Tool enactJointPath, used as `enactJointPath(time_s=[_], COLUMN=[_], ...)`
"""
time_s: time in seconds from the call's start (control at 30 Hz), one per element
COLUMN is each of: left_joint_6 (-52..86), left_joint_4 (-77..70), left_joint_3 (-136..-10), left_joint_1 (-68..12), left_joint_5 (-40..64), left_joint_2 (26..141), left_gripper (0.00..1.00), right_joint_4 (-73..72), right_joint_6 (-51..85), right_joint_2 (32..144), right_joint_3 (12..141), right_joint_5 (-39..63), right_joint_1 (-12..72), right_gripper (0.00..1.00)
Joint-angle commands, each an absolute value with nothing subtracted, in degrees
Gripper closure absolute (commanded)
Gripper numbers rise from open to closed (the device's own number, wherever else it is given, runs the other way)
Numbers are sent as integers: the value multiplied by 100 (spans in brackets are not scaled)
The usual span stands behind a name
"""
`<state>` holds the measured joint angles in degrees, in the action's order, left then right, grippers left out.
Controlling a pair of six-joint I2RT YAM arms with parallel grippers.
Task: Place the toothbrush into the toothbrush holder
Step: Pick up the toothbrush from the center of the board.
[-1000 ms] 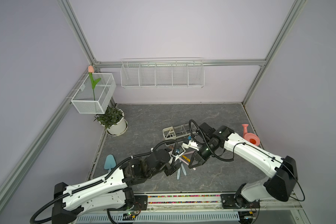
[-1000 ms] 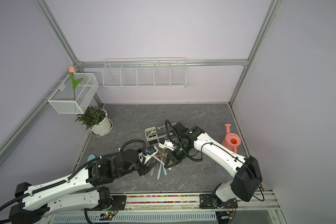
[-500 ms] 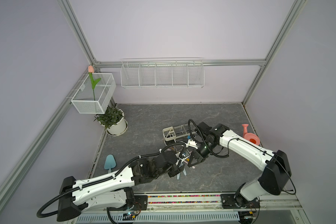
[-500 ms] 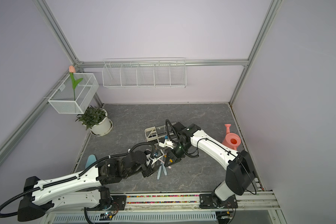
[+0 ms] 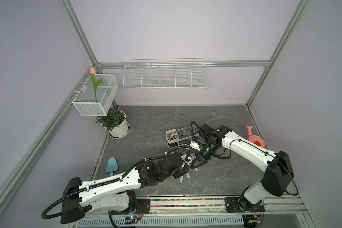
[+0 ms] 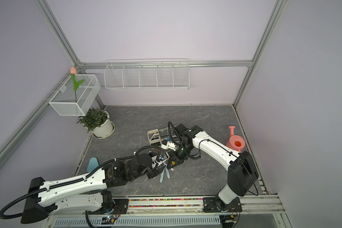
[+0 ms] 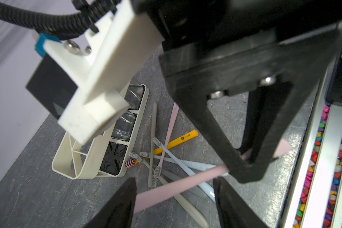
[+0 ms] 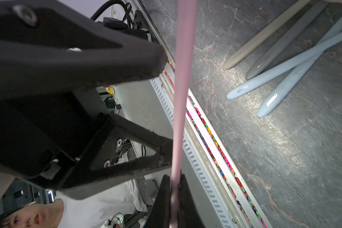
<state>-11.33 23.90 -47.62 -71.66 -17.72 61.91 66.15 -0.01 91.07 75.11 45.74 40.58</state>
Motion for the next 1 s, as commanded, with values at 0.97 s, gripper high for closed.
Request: enactJointPath(time_s=[0.97], left_joint_6=[-1200], left_joint_4=[1868], left_joint_3=[-4607], left_joint_1=[-7190], left_joint_5=[-2596], left_joint_2=[6304], left_gripper=[31], right_joint_4=[6383], right_joint_6=[106], right_joint_2=[9338], right_joint_3=[7685], right_joint_5=[3223], right_joint_1=[3962], right_gripper=[93])
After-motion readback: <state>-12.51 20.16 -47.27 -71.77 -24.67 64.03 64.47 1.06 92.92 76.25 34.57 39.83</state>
